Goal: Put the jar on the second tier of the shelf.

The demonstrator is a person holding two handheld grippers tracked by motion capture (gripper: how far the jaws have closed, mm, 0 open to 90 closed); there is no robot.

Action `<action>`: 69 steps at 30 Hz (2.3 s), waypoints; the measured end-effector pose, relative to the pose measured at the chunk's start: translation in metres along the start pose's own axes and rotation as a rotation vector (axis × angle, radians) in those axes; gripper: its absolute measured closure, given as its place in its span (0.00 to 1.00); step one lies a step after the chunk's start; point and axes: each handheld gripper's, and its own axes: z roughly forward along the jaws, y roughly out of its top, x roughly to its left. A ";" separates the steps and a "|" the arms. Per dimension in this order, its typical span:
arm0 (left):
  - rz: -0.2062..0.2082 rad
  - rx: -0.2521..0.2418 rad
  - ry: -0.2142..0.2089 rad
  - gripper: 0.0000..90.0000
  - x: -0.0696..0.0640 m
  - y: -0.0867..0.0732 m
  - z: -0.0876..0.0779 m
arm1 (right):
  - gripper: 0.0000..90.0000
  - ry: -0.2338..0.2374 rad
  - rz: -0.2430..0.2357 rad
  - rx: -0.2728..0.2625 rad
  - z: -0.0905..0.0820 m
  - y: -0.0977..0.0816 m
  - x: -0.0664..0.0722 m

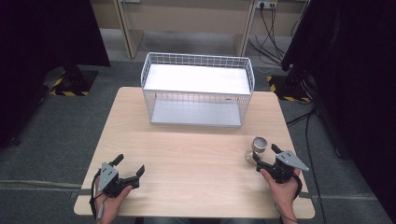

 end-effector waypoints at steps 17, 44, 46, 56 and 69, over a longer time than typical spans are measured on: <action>0.001 -0.002 -0.001 0.05 0.000 0.000 0.000 | 0.37 -0.027 -0.016 -0.001 0.022 0.003 0.002; 0.001 0.000 -0.003 0.05 0.000 0.000 0.000 | 0.45 -0.028 0.006 -0.047 0.025 0.009 0.003; 0.001 0.001 -0.003 0.05 0.000 0.000 0.000 | 0.45 -0.026 0.004 -0.053 0.024 0.012 0.004; 0.001 0.002 -0.002 0.05 0.000 0.000 0.000 | 0.45 -0.015 -0.020 -0.082 0.019 0.029 0.009; 0.000 0.004 -0.002 0.05 0.000 0.000 0.000 | 0.45 -0.004 -0.038 -0.100 0.018 0.044 0.014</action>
